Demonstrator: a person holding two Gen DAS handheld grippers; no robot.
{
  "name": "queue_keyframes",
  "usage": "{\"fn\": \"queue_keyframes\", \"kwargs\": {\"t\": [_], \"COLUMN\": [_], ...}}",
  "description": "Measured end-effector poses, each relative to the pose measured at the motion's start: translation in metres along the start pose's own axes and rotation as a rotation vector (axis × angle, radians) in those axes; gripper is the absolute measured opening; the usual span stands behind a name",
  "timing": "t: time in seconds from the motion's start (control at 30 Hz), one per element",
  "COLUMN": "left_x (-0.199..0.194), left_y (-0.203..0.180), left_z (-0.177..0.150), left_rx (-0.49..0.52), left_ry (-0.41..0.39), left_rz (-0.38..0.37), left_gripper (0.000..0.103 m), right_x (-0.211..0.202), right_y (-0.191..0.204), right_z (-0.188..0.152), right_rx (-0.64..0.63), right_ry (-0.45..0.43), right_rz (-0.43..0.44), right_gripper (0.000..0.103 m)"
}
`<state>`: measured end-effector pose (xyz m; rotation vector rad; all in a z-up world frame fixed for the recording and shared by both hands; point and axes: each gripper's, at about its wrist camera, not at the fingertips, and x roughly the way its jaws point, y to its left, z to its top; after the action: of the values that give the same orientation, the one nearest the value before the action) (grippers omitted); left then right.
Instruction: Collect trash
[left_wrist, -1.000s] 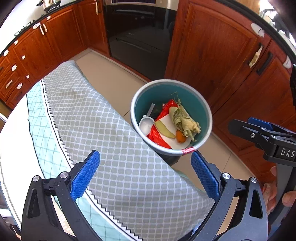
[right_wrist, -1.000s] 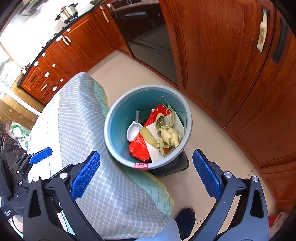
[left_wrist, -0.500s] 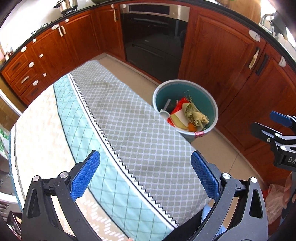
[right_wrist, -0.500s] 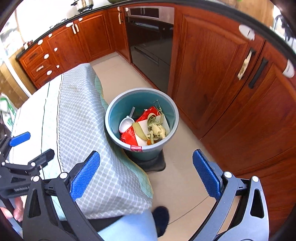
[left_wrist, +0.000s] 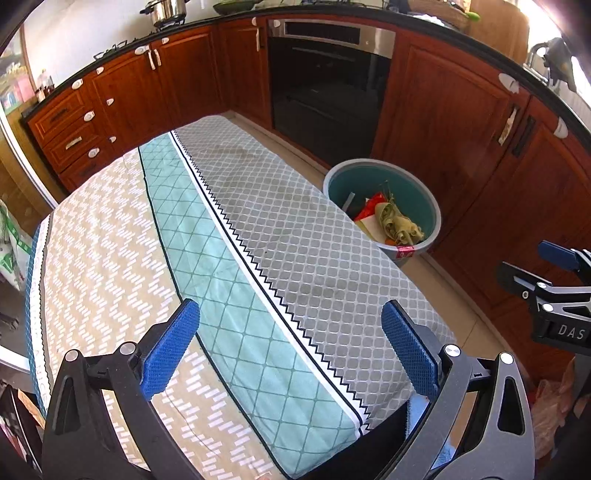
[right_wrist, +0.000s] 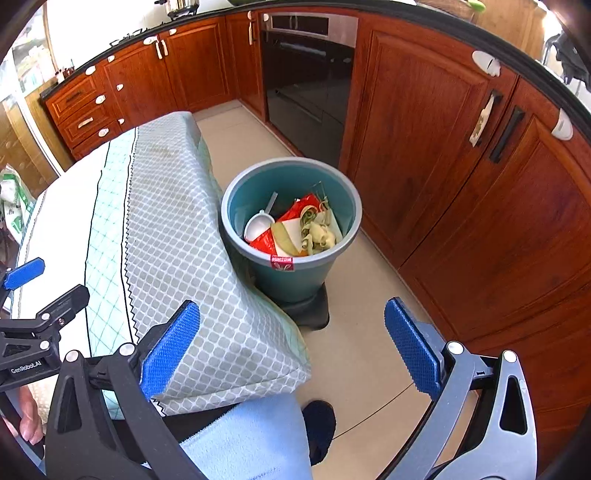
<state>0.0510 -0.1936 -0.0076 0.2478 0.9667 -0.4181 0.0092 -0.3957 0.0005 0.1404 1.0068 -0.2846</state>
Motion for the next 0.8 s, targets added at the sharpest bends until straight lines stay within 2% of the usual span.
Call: {"fn": "queue_keyframes", "kwargs": {"t": [0.8], "left_x": [0.02], "left_y": [0.006], "left_z": [-0.006], "left_rx": [-0.044], "left_ry": [0.054], "left_rz": [0.005], "left_gripper": [0.099], "right_x": [0.035], "right_y": [0.007], "right_z": [-0.01], "right_rx": [-0.005], "right_ry": [0.085], "right_rz": [0.01], "right_gripper": [0.096]}}
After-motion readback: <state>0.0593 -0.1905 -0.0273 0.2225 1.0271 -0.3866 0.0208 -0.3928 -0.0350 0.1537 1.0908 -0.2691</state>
